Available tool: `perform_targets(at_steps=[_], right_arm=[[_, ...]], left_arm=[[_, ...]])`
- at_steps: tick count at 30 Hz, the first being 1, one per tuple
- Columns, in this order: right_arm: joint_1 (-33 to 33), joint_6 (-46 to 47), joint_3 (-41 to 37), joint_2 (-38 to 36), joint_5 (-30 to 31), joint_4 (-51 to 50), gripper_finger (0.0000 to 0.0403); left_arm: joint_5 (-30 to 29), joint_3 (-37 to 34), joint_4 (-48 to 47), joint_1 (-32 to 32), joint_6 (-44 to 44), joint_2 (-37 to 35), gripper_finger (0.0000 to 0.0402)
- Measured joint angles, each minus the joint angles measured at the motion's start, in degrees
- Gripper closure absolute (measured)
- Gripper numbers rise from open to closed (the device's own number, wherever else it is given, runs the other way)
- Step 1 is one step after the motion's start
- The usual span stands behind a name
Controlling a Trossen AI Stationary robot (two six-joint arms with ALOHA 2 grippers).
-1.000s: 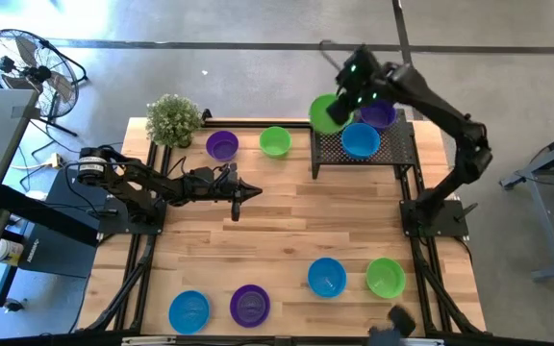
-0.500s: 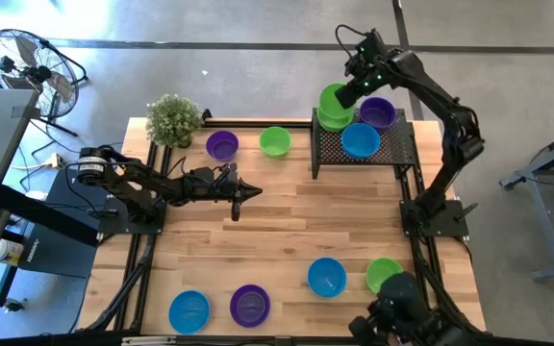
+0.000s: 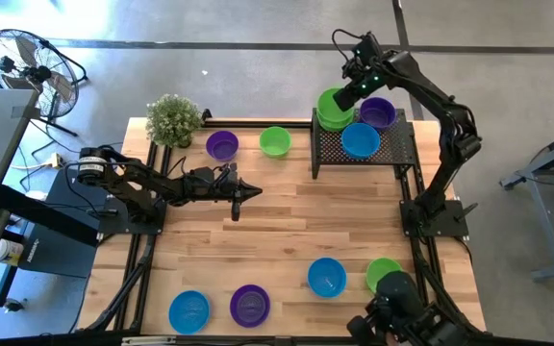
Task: Pick & Place Mini bowls
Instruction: Stack the green bowl on the other green bowl on the shelf, then stack the purple bowl on the other purple bowls on the shelf
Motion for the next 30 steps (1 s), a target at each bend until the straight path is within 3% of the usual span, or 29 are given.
perform_targets(at_steps=[14,25,30], right_arm=[[0.0,0.2,-2.9,0.0,-0.3,2.2,0.0387],[0.0,0.0,-2.9,0.0,-0.3,2.2,0.0325],[0.0,-0.1,-2.9,-0.6,1.2,2.2,0.0322]], left_arm=[[0.0,0.0,-0.2,0.0,0.0,0.0,0.0399],[0.0,0.0,-0.2,0.0,0.0,0.0,0.0399],[0.0,0.0,-0.2,0.0,0.0,0.0,0.0399]])
